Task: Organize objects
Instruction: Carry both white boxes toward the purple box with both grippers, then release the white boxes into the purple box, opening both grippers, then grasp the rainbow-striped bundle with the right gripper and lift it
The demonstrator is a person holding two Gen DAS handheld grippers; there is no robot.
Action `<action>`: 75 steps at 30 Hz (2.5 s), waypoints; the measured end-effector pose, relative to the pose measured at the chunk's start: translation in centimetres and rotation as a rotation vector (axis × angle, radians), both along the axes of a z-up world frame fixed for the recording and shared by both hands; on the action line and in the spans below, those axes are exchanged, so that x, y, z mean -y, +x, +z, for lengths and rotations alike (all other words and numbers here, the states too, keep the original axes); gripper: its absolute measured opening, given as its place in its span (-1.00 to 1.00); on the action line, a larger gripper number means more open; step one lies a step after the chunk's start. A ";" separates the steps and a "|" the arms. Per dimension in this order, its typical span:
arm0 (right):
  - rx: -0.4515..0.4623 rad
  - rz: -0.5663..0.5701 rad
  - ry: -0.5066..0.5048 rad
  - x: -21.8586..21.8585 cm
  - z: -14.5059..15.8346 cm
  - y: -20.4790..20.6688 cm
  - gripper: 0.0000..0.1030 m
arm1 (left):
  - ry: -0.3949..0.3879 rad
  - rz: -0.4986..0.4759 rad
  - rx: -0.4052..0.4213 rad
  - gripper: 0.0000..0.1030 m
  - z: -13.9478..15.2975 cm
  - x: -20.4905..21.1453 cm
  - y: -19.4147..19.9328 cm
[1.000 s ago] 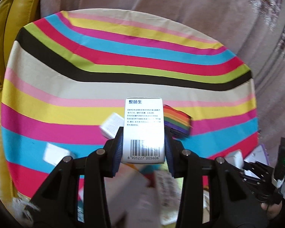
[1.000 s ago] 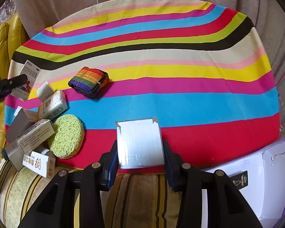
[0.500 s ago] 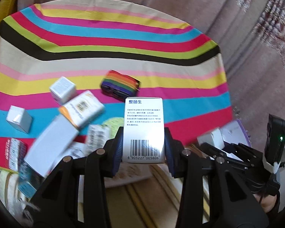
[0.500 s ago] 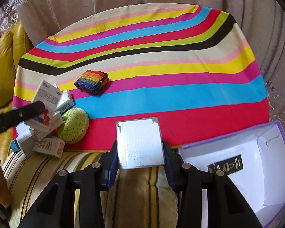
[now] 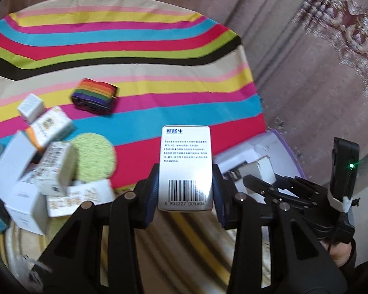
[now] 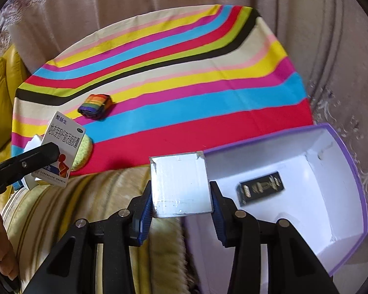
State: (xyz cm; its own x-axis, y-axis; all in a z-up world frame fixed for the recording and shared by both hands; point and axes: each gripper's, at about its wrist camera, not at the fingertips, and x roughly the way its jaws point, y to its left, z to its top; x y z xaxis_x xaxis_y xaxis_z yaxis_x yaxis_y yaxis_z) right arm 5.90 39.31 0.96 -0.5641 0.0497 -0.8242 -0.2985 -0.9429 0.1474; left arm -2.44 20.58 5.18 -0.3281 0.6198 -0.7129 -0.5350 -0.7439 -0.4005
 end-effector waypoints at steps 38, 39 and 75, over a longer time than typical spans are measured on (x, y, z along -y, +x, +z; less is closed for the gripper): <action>-0.023 -0.118 -0.050 -4.7 0.0 4.9 0.05 | 0.025 -0.177 0.057 0.11 -0.8 -8.0 3.9; -0.026 -0.109 -0.057 -4.4 0.1 4.7 0.05 | 0.029 -0.160 0.052 0.11 -0.7 -7.5 3.7; 0.067 0.151 0.035 6.2 0.0 -6.1 0.16 | 0.149 0.580 -0.053 0.25 -1.3 22.0 -0.9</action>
